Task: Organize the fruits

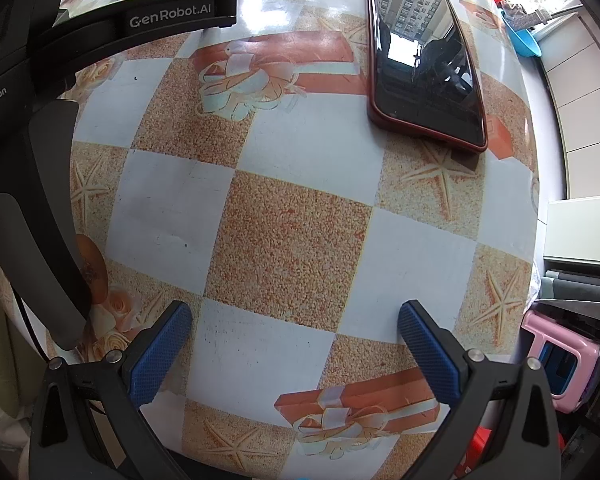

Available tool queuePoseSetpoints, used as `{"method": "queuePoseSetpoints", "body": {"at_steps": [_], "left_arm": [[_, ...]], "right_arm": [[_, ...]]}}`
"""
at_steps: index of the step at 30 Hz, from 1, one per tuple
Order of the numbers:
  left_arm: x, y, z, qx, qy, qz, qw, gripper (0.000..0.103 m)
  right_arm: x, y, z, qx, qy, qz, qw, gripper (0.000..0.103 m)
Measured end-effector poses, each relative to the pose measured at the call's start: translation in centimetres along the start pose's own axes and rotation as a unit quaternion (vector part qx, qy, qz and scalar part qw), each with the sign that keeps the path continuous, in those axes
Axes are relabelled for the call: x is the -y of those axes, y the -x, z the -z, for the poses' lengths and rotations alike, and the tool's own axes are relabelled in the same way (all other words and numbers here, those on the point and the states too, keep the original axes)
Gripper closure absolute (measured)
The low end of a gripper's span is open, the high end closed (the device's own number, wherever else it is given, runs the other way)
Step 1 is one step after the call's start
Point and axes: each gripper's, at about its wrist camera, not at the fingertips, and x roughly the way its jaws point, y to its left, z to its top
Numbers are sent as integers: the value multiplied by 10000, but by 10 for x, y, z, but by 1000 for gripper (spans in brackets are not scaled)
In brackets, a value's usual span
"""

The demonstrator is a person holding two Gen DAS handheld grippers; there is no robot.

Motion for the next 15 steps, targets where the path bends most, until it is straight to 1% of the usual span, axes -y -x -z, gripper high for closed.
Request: {"method": "queuePoseSetpoints", "body": {"at_steps": [9, 15], "left_arm": [[0, 0, 0, -5, 0, 1, 10000, 0], [0, 0, 0, -2, -3, -4, 10000, 0]], "right_arm": [[-1, -1, -1, -115, -4, 173, 9998, 0], [-1, -1, -1, -115, -8, 196, 9997, 0]]}}
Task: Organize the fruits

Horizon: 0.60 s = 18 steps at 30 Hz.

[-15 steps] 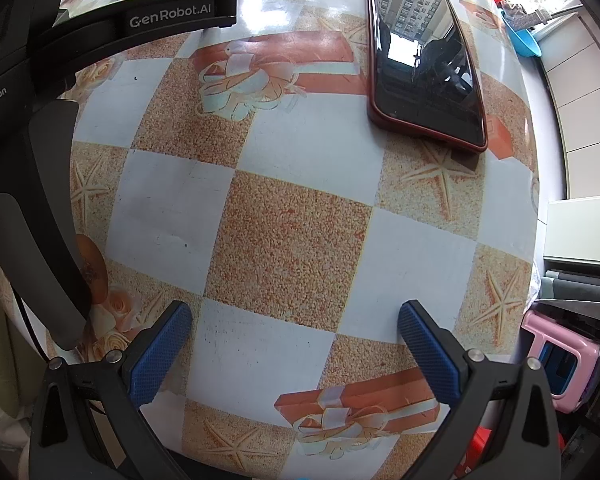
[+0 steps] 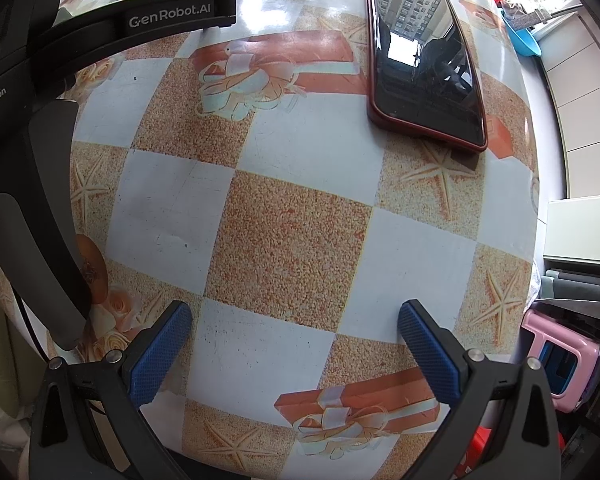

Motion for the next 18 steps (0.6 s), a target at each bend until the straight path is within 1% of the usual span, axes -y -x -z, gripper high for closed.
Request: {"method": "queuePoseSetpoints", "body": {"at_steps": [3, 9, 14, 16, 18], "left_arm": [[0, 0, 0, 0, 1, 0, 10000, 0], [0, 0, 0, 0, 1, 1, 10000, 0], [0, 0, 0, 0, 0, 0, 10000, 0], [0, 0, 0, 0, 0, 0, 10000, 0], [0, 0, 0, 0, 0, 0, 10000, 0]], "right_arm": [[1, 1, 1, 70, -16, 18, 10000, 0], [1, 3, 5, 231, -143, 200, 9994, 0], [3, 5, 4, 332, -351, 174, 9987, 0], [5, 4, 1, 269, -306, 72, 9991, 0], [5, 1, -7, -33, -160, -23, 9999, 0]]}}
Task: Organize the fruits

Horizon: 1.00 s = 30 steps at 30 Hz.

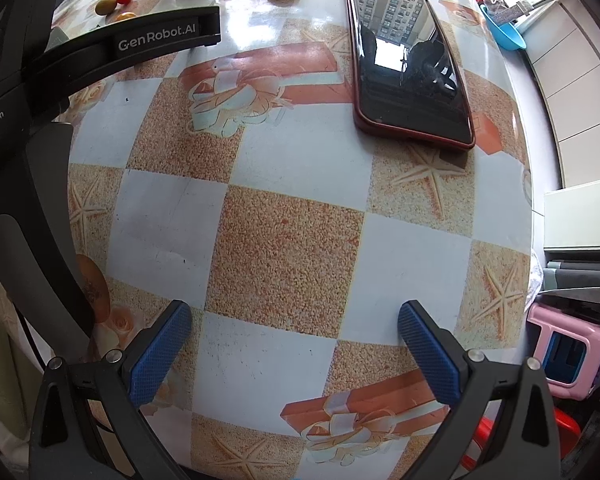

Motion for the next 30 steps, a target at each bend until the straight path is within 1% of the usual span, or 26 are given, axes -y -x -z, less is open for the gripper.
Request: {"method": "queuePoseSetpoints", "body": {"at_steps": [2, 5, 7, 11, 14, 15, 19, 25, 30], "left_arm": [[0, 0, 0, 1, 0, 0, 10000, 0], [0, 0, 0, 0, 0, -1, 10000, 0], [0, 0, 0, 0, 0, 0, 10000, 0], [0, 0, 0, 0, 0, -1, 10000, 0], [0, 0, 0, 0, 0, -1, 10000, 0], [0, 0, 0, 0, 0, -1, 10000, 0], [0, 0, 0, 1, 0, -1, 10000, 0], [0, 0, 0, 0, -1, -1, 10000, 0], [0, 0, 0, 1, 0, -1, 10000, 0]], "right_arm": [[3, 1, -6, -173, 48, -101, 9998, 0], [17, 14, -5, -22, -8, -308, 9995, 0], [24, 15, -2, -23, -3, -354, 9994, 0], [41, 12, 8, -118, -101, -449, 9989, 0], [50, 3, 2, -240, -100, -606, 9978, 0], [49, 0, 0, -284, -40, -573, 9979, 0], [30, -8, -11, -443, 546, -42, 9975, 0], [25, -13, -20, -618, 683, 36, 9957, 0], [15, -19, -39, -866, 674, 79, 9939, 0]]}}
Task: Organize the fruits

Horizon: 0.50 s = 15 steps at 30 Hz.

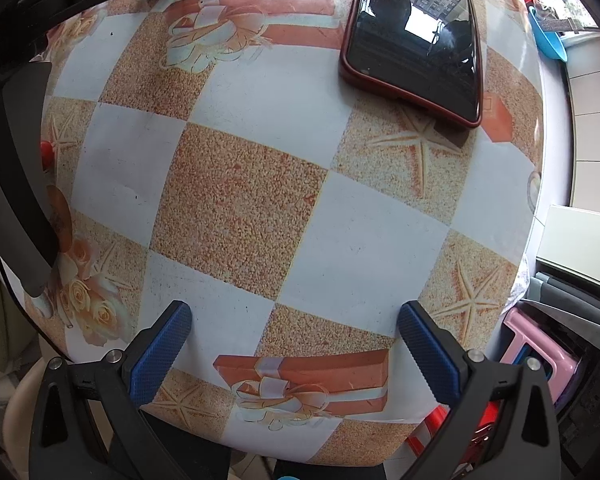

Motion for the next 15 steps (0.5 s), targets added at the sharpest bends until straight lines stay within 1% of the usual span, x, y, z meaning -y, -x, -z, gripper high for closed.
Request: {"method": "queuePoseSetpoints", "body": {"at_steps": [3, 5, 8, 10, 15], "left_arm": [[0, 0, 0, 0, 0, 0, 10000, 0], [0, 0, 0, 0, 0, 0, 10000, 0], [0, 0, 0, 0, 0, 0, 10000, 0], [0, 0, 0, 0, -1, 0, 10000, 0], [0, 0, 0, 0, 0, 0, 10000, 0]], "right_arm": [[4, 0, -5, 4, -9, -25, 10000, 0], [4, -4, 1, 105, 15, -145, 9998, 0], [4, -4, -4, 107, 8, -164, 9998, 0], [5, -5, 5, 121, 16, -353, 9993, 0], [9, -6, 2, -31, -166, -361, 9992, 0]]}}
